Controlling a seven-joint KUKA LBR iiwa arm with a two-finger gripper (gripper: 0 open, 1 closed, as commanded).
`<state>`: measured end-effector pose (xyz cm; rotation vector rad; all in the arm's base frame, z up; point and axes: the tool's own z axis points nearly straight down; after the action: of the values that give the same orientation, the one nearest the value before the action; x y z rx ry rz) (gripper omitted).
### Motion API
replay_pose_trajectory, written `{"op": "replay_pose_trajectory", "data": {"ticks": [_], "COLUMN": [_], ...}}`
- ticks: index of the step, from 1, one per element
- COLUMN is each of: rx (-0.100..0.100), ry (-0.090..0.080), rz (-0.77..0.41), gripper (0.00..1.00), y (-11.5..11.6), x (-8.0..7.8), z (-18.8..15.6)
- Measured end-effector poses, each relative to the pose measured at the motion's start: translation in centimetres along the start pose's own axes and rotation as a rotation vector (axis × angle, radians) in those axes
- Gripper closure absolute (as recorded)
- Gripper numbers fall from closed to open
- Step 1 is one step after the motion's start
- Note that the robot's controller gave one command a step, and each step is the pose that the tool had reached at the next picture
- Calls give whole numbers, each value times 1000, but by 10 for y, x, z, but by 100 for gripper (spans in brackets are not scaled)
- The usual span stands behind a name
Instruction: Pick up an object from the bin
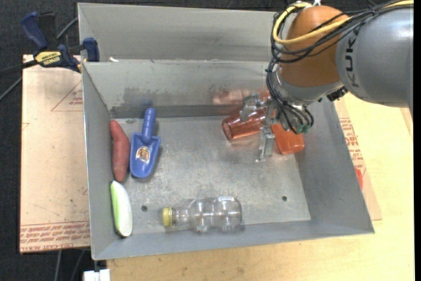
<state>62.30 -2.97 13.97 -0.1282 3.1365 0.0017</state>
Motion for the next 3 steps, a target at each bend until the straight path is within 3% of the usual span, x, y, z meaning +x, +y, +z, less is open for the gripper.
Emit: {"op": "replay_pose_trajectory", "data": {"ticks": [1,2,3], "rx": [1,0,0], "ry": [-8,-9,-7], "rz": [-55,25,35], "gripper": [0,0,0], "y": [15,-10,-48], "x": [-19,-31,-25], "z": [32,-26,39]}}
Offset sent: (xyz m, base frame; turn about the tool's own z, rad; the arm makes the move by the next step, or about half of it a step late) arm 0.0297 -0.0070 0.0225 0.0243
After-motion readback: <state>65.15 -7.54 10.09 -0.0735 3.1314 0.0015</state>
